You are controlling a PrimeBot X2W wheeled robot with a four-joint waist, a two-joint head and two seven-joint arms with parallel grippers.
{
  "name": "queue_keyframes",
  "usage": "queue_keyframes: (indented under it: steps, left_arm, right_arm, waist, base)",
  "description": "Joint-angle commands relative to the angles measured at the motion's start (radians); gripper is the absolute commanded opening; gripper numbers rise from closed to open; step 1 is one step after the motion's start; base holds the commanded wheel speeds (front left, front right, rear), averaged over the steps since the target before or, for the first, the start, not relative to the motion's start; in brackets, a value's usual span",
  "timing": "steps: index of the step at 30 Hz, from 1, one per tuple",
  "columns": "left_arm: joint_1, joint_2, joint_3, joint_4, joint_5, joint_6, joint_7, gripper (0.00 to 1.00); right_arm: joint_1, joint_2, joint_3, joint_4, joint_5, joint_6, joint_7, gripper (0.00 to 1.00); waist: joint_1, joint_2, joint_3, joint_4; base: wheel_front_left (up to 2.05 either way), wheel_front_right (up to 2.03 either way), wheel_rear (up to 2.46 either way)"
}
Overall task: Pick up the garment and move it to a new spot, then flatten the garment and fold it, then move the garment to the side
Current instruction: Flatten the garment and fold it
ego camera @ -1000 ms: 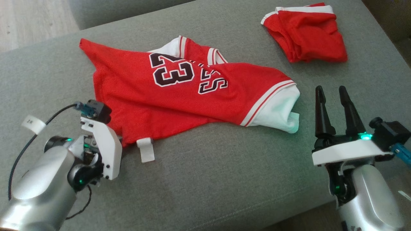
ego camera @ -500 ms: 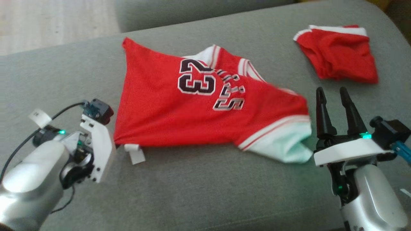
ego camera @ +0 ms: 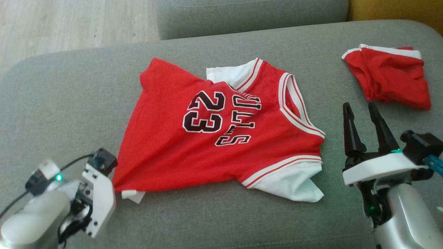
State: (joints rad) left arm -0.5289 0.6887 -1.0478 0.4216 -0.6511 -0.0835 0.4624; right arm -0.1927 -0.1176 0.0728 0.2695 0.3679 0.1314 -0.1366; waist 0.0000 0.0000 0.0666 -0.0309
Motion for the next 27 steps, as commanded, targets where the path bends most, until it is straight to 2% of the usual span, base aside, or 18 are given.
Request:
queue_keyframes:
  steps: [1,5,9,13,16,19,21,24,27]
  left_arm:
    - [-0.016,0.036,0.062,-0.005,-0.021,0.019,-0.034,1.00]
    - [0.036,0.019,0.106,0.007,-0.074,0.049,-0.123,1.00]
    - [0.056,0.041,0.196,-0.047,-0.129,0.104,-0.231,1.00]
    - [0.105,0.076,0.308,-0.181,-0.188,0.194,-0.356,1.00]
    - [0.164,0.078,0.395,-0.278,-0.195,0.301,-0.505,1.00]
    - [0.254,0.020,0.483,-0.349,-0.244,0.376,-0.661,1.00]
    - [0.308,-0.022,0.525,-0.379,-0.249,0.404,-0.706,1.00]
    - [0.352,-0.062,0.561,-0.397,-0.219,0.424,-0.720,1.00]
    - [0.414,-0.154,0.648,-0.435,-0.139,0.432,-0.723,1.00]
  right_arm:
    - [-0.018,-0.016,0.015,-0.040,-0.012,-0.001,0.003,1.00]
    - [-0.004,-0.016,0.016,-0.044,-0.012,-0.001,0.017,1.00]
    - [0.005,-0.022,0.007,-0.056,-0.013,-0.001,0.022,1.00]
    - [0.021,-0.022,-0.011,-0.069,-0.017,-0.001,0.021,1.00]
    - [0.035,-0.018,-0.021,-0.077,-0.015,-0.001,0.021,1.00]
    - [0.055,-0.014,-0.028,-0.075,-0.013,-0.001,0.025,1.00]
    - [0.068,-0.012,-0.027,-0.074,-0.012,-0.001,0.028,1.00]
    - [0.076,-0.013,-0.024,-0.072,-0.011,-0.001,0.028,1.00]
    - [0.088,-0.015,-0.024,-0.062,-0.013,-0.001,0.033,1.00]
  waist:
    - [0.0000,0.0000,-0.007,0.001]
    - [0.0000,0.0000,-0.019,0.005]
    - [0.0000,0.0000,-0.025,0.013]
    - [0.0000,0.0000,-0.031,0.033]
    - [0.0000,0.0000,-0.032,0.048]
    - [0.0000,0.0000,-0.039,0.060]
    - [0.0000,0.0000,-0.041,0.066]
    - [0.0000,0.0000,-0.042,0.068]
    - [0.0000,0.0000,-0.043,0.071]
  base:
    - [0.00,0.00,0.00]
    - [0.00,0.00,0.00]
    - [0.00,0.00,0.00]
    - [0.00,0.00,0.00]
    - [0.00,0.00,0.00]
    - [0.00,0.00,0.00]
    - [0.00,0.00,0.00]
    - [0.00,0.00,0.00]
    - [0.00,0.00,0.00]
